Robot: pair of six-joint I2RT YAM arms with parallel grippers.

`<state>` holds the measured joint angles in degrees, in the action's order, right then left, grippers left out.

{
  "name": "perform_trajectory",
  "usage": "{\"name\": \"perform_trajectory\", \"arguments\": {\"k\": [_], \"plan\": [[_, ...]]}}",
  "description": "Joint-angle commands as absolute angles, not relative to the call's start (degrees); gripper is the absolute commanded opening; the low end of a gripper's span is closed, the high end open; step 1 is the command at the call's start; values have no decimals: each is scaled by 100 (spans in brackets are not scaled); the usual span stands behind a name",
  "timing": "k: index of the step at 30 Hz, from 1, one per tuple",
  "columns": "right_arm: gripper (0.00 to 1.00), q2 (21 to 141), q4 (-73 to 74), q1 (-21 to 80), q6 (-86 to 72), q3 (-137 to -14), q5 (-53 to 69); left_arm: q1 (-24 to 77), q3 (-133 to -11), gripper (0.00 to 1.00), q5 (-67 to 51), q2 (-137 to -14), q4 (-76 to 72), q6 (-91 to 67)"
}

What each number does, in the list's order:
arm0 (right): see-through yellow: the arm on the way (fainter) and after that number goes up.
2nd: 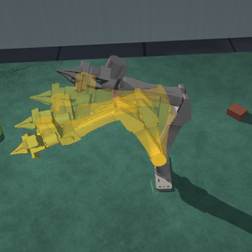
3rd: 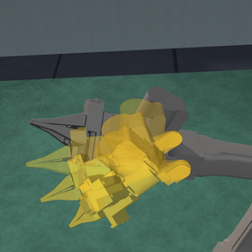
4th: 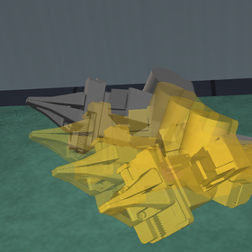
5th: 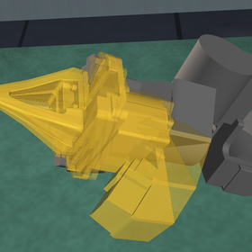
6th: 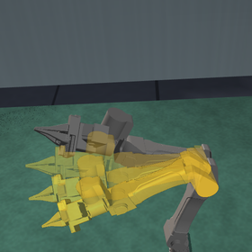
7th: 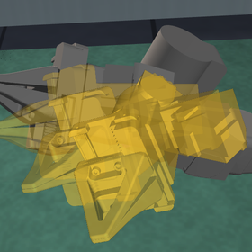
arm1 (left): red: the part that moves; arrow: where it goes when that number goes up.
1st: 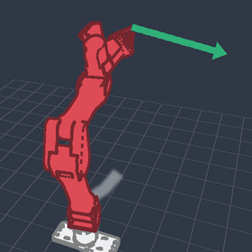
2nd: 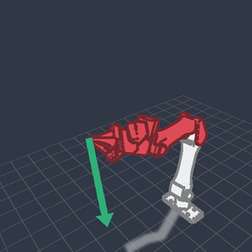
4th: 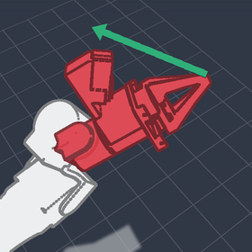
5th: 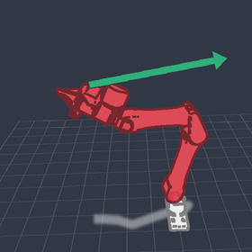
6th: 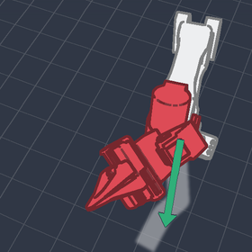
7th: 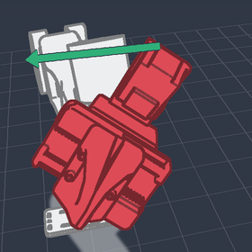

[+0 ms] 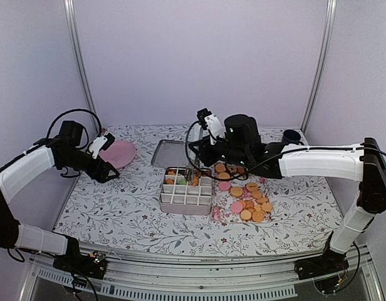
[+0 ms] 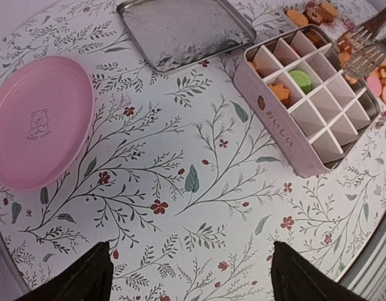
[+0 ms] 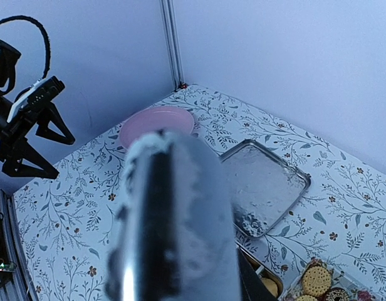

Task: Pack the cookies
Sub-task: Place the fake cookies in the empty pocket of the box.

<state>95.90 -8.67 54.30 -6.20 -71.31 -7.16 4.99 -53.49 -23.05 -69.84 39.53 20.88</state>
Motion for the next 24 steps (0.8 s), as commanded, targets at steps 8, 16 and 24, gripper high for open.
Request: {"name": "perform_trajectory", "arguments": {"k": [8,16,24], "plan": [[8,10149,-1318,5200,-590,-7520,-413,560,-5163,90,-2149,-6906,3625,2100],[9,10243,-1379,5108,-580,-7558,-372,575,-5177,90,-2166,-6941,3630,2103],[34,10271,-1371,5054,-558,-7559,-284,580,-5172,90,-2155,-6961,3630,2101]]}}
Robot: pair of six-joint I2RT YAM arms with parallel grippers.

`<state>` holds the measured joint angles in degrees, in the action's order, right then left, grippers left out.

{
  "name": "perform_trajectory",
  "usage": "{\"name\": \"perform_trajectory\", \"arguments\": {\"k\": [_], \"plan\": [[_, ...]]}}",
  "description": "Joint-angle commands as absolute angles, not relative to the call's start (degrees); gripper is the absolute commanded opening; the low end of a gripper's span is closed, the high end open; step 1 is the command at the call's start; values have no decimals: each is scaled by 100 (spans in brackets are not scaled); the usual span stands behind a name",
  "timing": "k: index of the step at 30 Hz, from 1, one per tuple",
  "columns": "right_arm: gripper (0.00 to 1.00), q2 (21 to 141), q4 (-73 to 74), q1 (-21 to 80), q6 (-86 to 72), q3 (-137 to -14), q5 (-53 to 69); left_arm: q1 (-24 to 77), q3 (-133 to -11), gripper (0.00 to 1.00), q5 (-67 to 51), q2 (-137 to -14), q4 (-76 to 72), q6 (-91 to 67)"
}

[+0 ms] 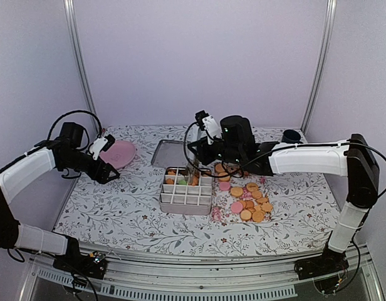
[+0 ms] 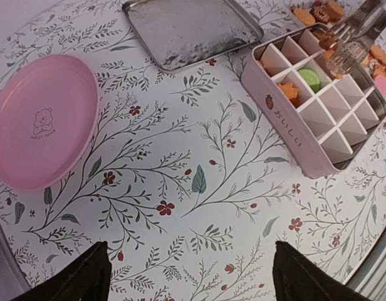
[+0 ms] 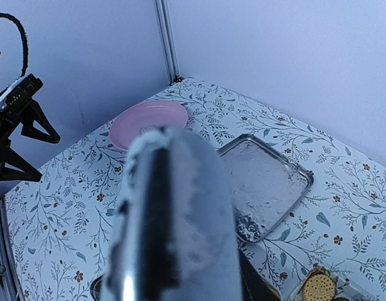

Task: Pack the cookies
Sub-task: Place the fake cookies in the empty pocket of the box.

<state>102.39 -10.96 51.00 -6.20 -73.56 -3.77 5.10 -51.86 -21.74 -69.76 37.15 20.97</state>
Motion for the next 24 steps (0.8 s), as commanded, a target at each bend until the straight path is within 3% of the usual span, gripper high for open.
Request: {"name": "perform_trajectory", "arguments": {"k": [1,11,24], "plan": [[35,10258,-1371,5058,-554,-7559,-274,577,-5176,90,-2161,-6953,3630,2101],[42,10086,-1363,5055,-477,-7595,-135,586,-5137,90,-2160,-6952,3639,2101],[36,10146,-1332,5037,-336,-7703,-217,593,-5133,90,-2169,-6952,3639,2122]]}}
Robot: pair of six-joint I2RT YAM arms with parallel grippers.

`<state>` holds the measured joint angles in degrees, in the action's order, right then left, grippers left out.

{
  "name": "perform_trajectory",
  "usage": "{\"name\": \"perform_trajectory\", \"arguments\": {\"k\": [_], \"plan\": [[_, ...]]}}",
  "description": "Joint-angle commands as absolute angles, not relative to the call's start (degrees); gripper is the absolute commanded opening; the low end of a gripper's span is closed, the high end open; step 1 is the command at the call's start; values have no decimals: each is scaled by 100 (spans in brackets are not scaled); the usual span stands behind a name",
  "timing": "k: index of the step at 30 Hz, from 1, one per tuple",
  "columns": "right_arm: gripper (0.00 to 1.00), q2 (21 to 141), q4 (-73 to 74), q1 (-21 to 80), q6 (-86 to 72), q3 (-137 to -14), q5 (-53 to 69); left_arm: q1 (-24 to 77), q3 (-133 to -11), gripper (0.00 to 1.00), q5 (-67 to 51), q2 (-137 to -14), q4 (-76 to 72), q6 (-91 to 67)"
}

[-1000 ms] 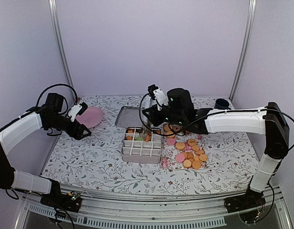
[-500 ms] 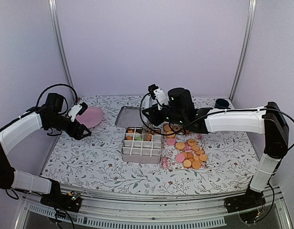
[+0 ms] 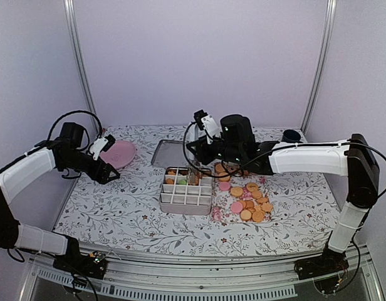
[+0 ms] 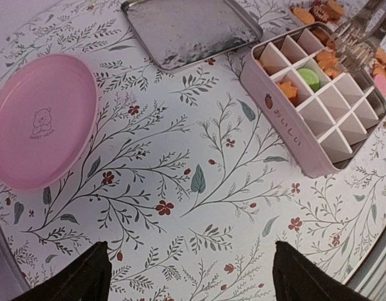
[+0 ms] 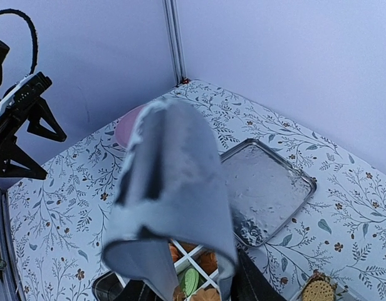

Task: Pack the cookies
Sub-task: Place the fake cookies in the empty pocket of the box, then adjust the fake cookies in the empty pocket of the box.

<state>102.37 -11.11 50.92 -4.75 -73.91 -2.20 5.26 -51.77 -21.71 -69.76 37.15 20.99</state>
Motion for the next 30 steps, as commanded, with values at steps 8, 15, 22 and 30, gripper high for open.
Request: {"name": "perform_trajectory", "arguments": {"k": [8,15,22,30], "plan": [[36,10367,-1217,4934,-185,-7875,10,594,-5133,90,-2126,-6926,3656,2148],[36,10453,-1060,4927,-188,-7761,316,598,-5133,90,-2120,-6926,3665,2164],[36,10568,-1002,4923,-194,-7721,386,592,-5159,90,-2128,-6935,3674,2155],[27,10614,-986,4921,-87,-7783,331,605,-5176,90,-2144,-6935,3672,2137]]}}
